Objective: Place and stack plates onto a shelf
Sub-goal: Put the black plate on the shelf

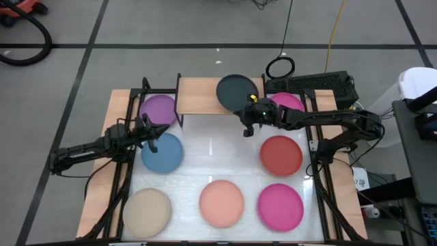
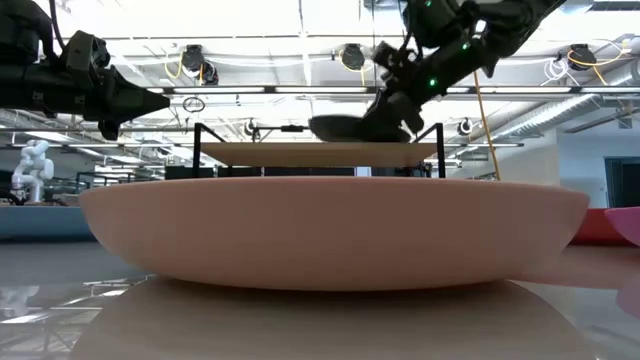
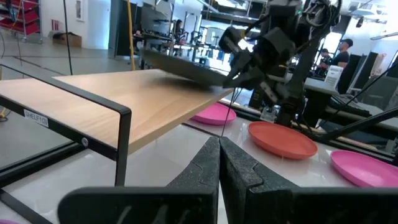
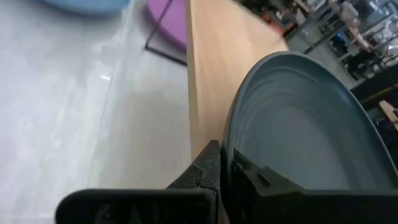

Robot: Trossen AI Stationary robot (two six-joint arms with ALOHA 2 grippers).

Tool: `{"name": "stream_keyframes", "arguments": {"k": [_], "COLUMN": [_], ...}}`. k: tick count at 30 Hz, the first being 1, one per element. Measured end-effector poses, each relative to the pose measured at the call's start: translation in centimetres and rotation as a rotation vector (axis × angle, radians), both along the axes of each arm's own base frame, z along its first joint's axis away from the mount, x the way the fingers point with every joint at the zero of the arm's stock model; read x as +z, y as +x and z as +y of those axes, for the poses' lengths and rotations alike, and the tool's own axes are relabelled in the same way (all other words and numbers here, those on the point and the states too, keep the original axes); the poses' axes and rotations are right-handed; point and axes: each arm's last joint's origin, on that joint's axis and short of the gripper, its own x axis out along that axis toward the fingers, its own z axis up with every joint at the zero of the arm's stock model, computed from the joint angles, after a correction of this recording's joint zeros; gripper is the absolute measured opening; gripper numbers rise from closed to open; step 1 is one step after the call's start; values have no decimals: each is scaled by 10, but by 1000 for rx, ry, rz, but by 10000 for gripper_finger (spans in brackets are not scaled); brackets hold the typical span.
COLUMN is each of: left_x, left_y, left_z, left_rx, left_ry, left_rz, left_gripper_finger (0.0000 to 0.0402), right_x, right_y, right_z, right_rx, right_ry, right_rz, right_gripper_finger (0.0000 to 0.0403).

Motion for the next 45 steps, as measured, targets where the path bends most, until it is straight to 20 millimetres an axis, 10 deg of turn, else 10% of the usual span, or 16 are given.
{"name": "stream_keyframes", "arguments": {"k": [20, 45], "left_x": [0, 0], "left_y": [0, 0], "left_z": [0, 0], "left_rx": [0, 0], "left_ry": [0, 0], "left_rz": [-1, 0], "left_gripper_finger": [4, 4], "right_x": [-8, 7], "right_y": [8, 2], "right_z": [-10, 10], "right_rx": [-138, -246], "right_ry": [33, 2], "right_rz": [-67, -93], "right_gripper_finger": [103, 64]}}
